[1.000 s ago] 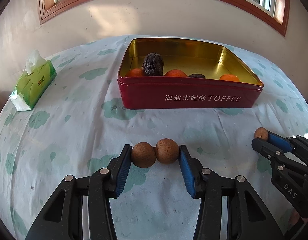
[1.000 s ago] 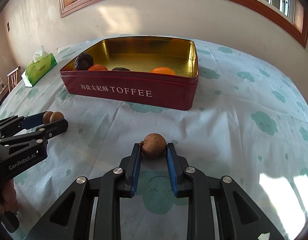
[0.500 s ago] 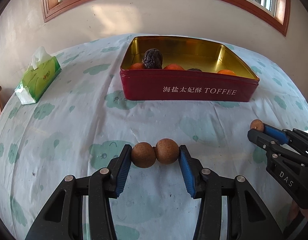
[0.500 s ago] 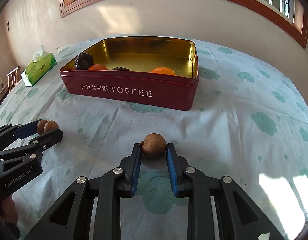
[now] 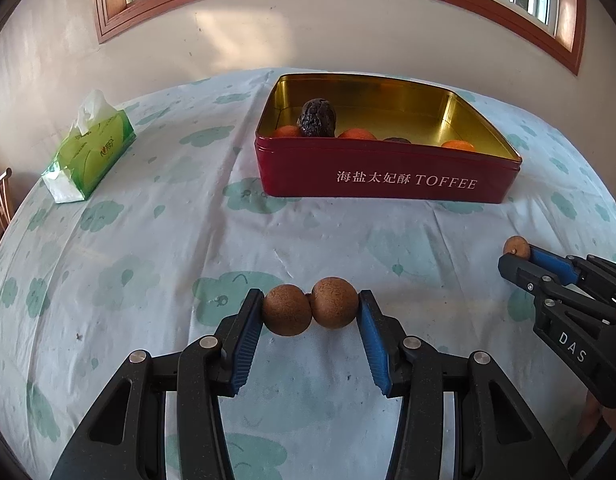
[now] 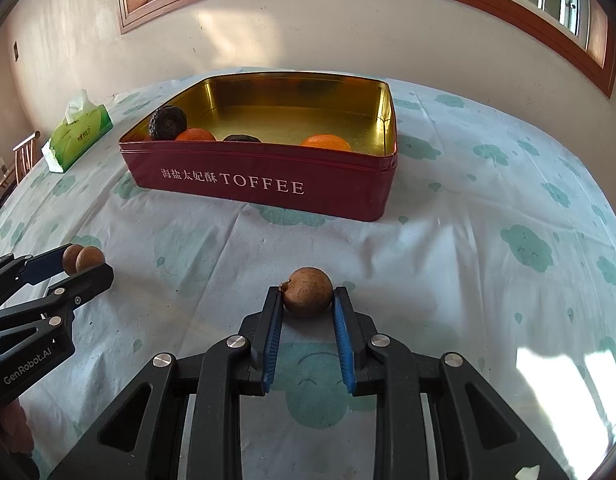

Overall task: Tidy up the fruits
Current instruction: 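Carry longans into tin with both tools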

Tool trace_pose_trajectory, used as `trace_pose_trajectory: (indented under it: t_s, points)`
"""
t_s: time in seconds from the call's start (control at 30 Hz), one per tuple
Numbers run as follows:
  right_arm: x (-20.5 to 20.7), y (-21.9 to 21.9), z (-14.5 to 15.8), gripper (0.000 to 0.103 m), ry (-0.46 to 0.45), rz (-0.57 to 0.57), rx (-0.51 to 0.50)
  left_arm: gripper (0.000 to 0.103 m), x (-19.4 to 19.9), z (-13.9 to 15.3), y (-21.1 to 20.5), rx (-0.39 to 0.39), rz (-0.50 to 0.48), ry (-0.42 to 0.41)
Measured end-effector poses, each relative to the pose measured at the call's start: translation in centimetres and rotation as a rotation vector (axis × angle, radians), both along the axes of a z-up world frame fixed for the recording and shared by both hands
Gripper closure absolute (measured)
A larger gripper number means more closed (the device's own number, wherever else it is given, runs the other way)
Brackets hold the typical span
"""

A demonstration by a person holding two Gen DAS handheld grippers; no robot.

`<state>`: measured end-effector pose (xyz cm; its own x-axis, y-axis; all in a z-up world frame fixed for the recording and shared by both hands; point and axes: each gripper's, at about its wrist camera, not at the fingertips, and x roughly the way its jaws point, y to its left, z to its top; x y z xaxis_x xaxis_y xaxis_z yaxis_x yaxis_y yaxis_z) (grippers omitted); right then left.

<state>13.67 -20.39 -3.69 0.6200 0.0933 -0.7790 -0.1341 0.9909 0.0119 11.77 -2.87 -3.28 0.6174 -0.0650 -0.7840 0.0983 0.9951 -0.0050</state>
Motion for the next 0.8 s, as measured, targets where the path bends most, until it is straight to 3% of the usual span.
trace_pose_trajectory:
  t_s: [0.8]
  points:
    - [-1.0,-0.6,3.7,0.080,-0.050,0.014,0.016,0.055,0.3,2.7,0.2,-0.017,-0.009,-0.047]
